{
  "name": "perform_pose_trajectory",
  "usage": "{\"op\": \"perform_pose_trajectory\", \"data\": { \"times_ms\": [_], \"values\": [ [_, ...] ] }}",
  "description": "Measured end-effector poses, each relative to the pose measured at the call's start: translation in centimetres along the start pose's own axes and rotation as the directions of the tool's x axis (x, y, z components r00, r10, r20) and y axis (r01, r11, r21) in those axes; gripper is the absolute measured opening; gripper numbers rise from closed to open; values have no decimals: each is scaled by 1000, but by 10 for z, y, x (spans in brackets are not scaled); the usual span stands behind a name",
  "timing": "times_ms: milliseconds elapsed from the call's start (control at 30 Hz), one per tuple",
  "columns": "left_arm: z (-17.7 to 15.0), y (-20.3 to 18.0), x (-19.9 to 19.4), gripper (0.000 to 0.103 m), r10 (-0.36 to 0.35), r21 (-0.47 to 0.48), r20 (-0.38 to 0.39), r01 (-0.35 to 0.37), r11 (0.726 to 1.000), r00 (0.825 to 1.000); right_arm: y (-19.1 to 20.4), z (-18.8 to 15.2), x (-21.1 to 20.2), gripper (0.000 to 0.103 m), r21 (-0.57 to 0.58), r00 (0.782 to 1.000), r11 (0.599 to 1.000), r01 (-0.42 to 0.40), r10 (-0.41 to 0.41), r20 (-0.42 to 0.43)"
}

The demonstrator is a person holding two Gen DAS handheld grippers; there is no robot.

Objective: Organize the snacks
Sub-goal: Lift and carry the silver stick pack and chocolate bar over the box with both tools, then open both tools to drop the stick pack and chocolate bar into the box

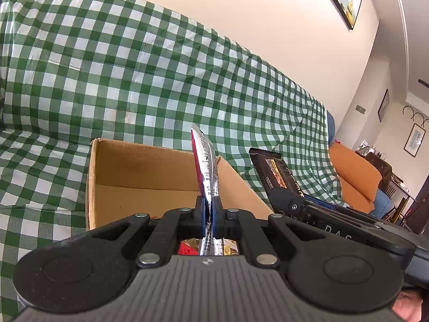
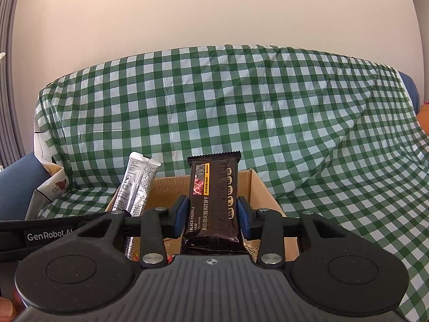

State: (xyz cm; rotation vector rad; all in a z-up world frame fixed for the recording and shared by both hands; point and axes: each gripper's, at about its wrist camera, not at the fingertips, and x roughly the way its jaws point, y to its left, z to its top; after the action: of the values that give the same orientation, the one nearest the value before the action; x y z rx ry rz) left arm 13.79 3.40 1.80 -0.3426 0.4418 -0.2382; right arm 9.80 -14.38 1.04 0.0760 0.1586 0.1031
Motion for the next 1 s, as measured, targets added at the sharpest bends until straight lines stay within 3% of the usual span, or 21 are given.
{"op": "perform_pose_trajectory", "data": {
  "times_ms": [767,800,833,900,1000],
  "values": [
    [1,-3,0,4,-22,-5,10,22,1000,1000,1,-2,-1,42,12,1000,1000,6,-6,0],
    [1,-3,0,7,-27,-4,6,27,1000,1000,2,-3,0,42,13,1000,1000,4,-4,-9],
    [1,-3,1,12,-30,-5,-4,30,1000,1000,3,-4,2,49,9,1000,1000,6,-6,-20],
    [1,-2,2,31,-30,-6,-12,30,1000,999,6,-4,2,63,-2,999,999,36,-36,-11],
    [3,2,-1,31,-2,-8,8,2,1000,1000,5,-3,1,65,29,999,999,38,-38,-7]
  ]
}}
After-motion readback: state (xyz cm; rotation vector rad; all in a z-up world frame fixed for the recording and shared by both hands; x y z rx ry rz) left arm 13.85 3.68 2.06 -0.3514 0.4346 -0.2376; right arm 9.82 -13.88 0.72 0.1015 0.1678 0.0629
